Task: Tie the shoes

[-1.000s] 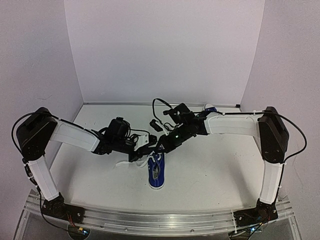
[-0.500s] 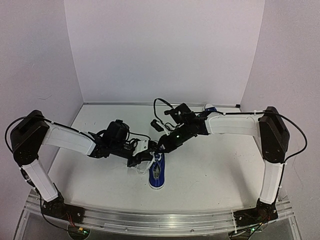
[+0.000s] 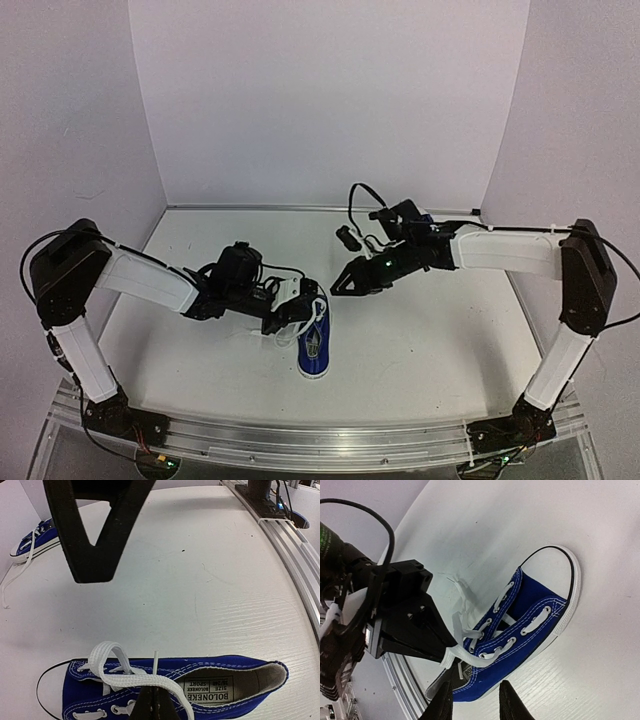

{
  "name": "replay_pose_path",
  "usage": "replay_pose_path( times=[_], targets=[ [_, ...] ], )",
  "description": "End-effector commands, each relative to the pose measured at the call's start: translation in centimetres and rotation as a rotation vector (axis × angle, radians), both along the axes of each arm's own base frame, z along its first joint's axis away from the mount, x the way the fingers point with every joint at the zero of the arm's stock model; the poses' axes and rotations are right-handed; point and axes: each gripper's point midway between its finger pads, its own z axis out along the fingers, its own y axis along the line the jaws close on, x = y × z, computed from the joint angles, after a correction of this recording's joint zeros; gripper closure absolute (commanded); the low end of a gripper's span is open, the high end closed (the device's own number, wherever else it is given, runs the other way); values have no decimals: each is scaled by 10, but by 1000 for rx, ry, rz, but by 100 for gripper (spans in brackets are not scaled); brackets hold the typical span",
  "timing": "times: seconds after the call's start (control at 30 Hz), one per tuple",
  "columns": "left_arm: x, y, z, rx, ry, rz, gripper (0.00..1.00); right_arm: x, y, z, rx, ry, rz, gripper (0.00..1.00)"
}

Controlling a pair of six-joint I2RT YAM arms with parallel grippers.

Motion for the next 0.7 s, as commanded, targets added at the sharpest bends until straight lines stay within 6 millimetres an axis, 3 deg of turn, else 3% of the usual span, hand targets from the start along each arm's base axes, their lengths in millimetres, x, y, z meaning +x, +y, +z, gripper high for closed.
replay_pose_path(
  times=[0.0,0.2,0.43,0.67],
  targets=[
    [4,-11,15,-58,-25,-9,100,-17,4,12,106,40,-1,72],
    [5,-12,16,-63,-27,-11,100,-29,10,-3,176,131,14,75],
    [5,-13,18,-66,-31,-10,100,-29,19,-3,233,167,24,73],
    [5,-14,17,-72,-22,-12,100,-25,24,-22,222,205,19,73]
  ],
)
